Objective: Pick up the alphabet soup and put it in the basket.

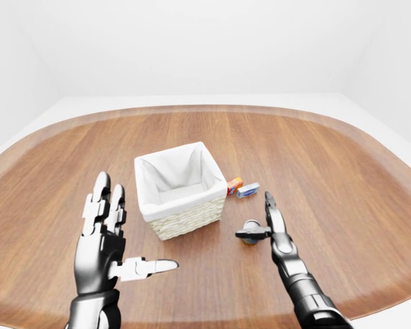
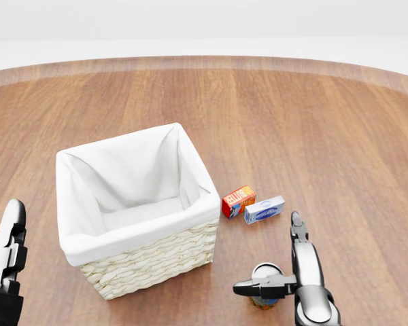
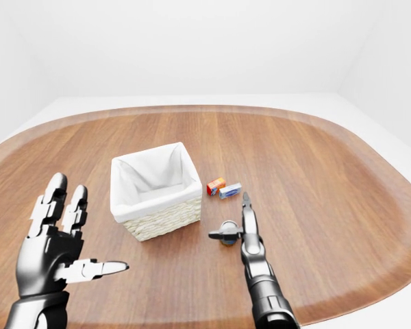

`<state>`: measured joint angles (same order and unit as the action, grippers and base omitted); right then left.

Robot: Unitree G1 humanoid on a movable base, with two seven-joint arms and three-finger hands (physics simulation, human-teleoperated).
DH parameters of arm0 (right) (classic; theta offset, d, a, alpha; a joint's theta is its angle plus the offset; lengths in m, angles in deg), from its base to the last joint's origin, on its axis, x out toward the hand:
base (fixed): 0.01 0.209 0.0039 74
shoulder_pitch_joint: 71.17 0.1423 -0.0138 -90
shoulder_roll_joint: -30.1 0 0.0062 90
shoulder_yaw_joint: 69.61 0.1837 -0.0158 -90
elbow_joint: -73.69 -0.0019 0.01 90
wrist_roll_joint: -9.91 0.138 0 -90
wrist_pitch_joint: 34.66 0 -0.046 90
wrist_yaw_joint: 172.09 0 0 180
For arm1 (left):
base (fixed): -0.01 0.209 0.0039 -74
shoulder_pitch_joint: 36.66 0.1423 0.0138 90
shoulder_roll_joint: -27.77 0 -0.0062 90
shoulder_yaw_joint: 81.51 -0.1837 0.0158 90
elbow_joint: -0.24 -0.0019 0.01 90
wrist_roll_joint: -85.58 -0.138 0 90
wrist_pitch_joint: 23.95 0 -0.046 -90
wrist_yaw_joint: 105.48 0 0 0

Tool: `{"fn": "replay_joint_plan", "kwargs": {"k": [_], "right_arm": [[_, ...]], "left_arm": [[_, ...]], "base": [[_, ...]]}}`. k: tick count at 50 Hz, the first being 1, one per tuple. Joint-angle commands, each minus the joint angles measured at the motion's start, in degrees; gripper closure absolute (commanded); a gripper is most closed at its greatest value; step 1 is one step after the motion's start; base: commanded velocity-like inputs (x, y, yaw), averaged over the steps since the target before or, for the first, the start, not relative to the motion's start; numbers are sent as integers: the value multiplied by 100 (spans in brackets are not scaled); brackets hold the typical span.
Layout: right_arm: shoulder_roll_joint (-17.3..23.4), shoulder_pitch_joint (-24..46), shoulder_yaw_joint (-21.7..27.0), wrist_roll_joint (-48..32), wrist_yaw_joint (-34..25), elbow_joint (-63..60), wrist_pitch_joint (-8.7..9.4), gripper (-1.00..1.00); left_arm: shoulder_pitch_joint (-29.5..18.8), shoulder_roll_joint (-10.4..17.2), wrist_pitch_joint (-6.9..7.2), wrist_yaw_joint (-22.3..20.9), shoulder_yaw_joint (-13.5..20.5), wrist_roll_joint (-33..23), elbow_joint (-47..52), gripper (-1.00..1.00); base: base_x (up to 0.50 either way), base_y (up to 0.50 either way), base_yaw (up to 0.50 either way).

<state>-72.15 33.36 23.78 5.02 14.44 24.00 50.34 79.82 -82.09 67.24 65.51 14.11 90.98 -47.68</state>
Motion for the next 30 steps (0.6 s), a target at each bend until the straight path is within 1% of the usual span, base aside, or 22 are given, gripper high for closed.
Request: {"fn": "replay_joint_plan", "kwargs": {"k": [1, 14, 30], "right_arm": [[-12, 753, -78, -258, 299, 1981, 0, -100], [-14, 827, -89, -280, 340, 2185, 0, -100], [-1, 1066, -60, -308, 418, 2706, 0, -100]], "left_arm": [[-6, 4, 74, -31, 68, 68, 67, -100], [-26, -25, 94, -62, 90, 54, 64, -100], [22, -49, 68, -96, 96, 65, 96, -100]], "base": [[0, 0, 0], [0, 0, 0], [0, 0, 0]]}}
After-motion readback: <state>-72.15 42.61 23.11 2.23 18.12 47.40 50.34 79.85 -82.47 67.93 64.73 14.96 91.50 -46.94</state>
